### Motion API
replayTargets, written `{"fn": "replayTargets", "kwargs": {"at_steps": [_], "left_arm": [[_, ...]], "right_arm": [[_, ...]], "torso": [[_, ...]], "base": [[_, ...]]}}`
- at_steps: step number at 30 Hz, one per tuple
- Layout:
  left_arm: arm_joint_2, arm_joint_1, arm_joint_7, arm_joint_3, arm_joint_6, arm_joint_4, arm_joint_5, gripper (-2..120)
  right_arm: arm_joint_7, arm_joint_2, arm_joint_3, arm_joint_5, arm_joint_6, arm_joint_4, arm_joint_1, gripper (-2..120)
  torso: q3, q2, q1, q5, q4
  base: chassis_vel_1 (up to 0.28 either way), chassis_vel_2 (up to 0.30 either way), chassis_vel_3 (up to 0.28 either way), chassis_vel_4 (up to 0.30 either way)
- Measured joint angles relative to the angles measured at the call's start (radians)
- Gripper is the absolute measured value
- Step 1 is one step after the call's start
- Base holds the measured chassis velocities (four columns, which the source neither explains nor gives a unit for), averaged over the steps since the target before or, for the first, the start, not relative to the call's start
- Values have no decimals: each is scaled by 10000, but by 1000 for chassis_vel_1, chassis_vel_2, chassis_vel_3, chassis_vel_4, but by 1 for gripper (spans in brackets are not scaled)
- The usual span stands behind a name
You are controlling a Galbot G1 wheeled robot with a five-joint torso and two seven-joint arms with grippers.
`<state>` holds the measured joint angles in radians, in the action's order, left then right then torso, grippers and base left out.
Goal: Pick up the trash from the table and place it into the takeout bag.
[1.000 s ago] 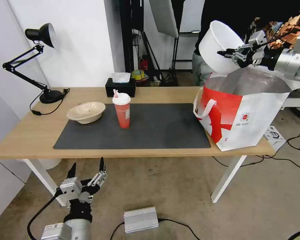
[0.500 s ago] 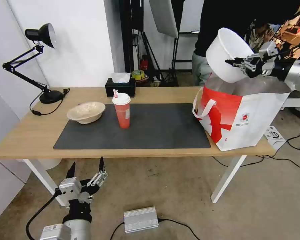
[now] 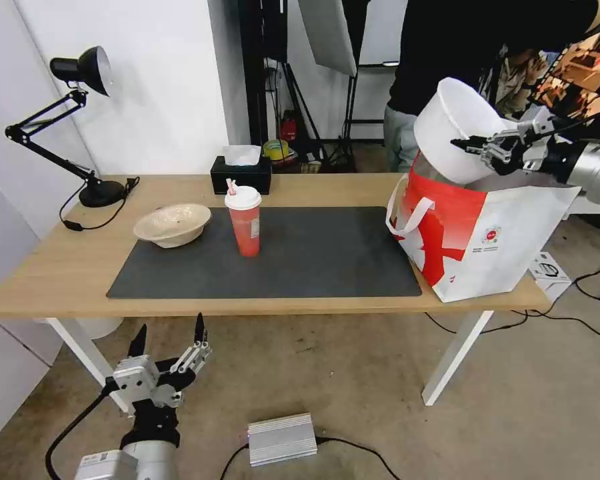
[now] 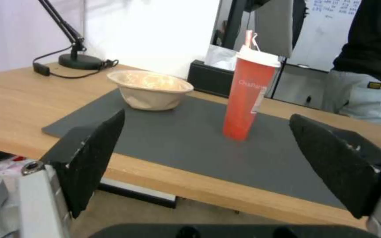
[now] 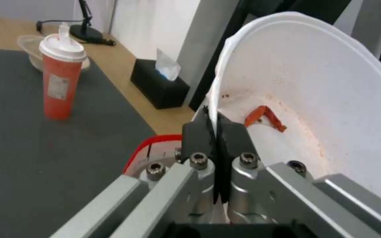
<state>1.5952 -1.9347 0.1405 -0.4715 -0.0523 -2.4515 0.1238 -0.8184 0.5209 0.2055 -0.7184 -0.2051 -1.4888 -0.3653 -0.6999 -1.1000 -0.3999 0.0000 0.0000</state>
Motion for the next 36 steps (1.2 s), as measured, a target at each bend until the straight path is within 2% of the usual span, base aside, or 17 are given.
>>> {"fn": "replayTargets", "kwargs": {"at_steps": [11, 23, 36], "left_arm": [[2, -31, 1, 45, 0, 36, -7, 100], [4, -43, 4, 32, -39, 34, -15, 100], [5, -48, 4, 39, -88, 18, -16, 100]], "right_arm": [[171, 51, 100, -247, -92, -150, -361, 0], [1366, 165, 192, -1748, -740, -529, -775, 0], [1683, 85, 246, -2084, -762, -668, -800, 0]], "torso": [[0, 0, 0, 0, 0], [-1, 0, 0, 0, 0], [-1, 0, -1, 0, 0]], "base": [[0, 0, 0, 0], [0, 0, 0, 0], [0, 0, 0, 0]]}}
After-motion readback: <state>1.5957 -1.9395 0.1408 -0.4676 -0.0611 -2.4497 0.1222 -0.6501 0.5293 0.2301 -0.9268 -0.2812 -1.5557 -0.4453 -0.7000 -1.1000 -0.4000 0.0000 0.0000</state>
